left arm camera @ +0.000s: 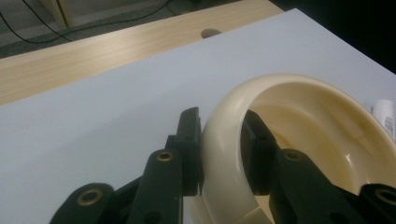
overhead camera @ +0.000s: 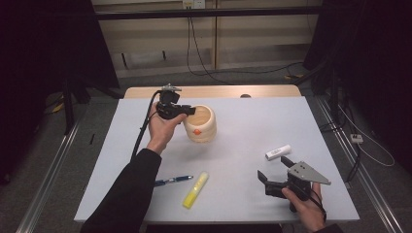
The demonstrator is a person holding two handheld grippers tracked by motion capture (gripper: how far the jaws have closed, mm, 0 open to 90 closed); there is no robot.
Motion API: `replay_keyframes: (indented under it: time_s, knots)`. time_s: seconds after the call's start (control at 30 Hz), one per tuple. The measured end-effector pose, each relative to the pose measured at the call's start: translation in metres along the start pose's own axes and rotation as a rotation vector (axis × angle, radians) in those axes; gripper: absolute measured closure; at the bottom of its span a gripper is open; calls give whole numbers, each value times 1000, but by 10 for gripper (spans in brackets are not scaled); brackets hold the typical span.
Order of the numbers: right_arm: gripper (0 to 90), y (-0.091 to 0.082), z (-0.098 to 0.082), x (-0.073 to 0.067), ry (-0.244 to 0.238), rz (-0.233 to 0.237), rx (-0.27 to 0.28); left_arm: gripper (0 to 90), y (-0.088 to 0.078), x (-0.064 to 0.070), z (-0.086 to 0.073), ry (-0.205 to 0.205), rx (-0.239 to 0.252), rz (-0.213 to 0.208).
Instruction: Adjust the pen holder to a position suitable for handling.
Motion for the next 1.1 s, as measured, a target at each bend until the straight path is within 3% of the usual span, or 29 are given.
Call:
replay_keyframes:
  time_s: [0.33, 0.57, 0.63, 0.87, 1.1]
  knots:
    - [35, 0, 0, 0, -2, 1, 1, 726, 19, 20, 0, -17, -25, -12]
    - [35, -1, 0, 1, 0, -1, 4, 727, 34, 37, 2, -4, -52, -21]
    - [35, -1, 0, 1, 1, -1, 3, 731, 35, 38, 1, 3, -65, -18]
    - [34, -1, 0, 1, -2, 1, 1, 731, 43, 40, -15, -40, -116, -12]
    - [34, -1, 0, 1, -1, -2, 0, 729, 38, 42, -18, -39, -124, -12]
Point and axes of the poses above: each handheld gripper's, and its own axes: y roughly forward along the jaws, z roughly out of its top, x roughly to its right, the point moved 8 cm from there along y, roughly forward along the jaws, and after that the axes turned 14 degrees about y, right-handed, at the moved point
